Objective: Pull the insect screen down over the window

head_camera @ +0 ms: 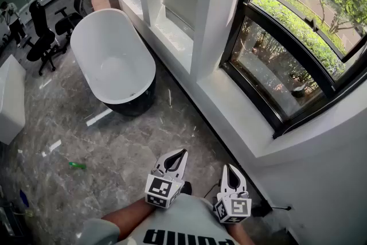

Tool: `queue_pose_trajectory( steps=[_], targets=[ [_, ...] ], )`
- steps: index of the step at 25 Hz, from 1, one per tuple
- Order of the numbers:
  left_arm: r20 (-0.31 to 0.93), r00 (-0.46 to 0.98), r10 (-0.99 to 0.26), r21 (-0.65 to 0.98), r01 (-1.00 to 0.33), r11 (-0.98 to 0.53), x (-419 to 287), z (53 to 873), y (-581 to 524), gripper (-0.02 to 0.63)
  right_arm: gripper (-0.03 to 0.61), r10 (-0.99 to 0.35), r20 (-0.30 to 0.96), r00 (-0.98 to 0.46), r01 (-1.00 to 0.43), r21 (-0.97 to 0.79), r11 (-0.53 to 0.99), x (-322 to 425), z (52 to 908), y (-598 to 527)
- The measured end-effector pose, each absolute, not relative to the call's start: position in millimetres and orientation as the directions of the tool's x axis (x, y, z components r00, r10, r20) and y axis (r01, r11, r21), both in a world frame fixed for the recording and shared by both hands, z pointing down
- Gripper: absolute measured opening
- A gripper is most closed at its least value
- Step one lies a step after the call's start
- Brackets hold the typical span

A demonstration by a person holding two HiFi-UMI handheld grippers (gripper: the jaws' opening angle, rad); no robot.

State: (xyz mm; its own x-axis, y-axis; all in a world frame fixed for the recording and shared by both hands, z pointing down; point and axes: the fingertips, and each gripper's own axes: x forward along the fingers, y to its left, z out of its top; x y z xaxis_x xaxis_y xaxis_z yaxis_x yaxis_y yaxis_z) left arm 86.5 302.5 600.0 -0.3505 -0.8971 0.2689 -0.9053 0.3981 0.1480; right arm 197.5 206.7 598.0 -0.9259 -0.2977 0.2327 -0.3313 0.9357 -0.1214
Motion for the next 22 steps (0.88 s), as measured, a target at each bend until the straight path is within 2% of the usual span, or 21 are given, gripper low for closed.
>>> queue_pose_trajectory(
  steps=[22],
  targets=[
    [0.268, -0.363, -0.892, 0.135, -0.903, 0.408, 95, 597, 294, 0.012, -0.005, -0.283, 0.214, -0.935, -0.314, -0.129, 0.94, 206, 594, 195]
  ],
)
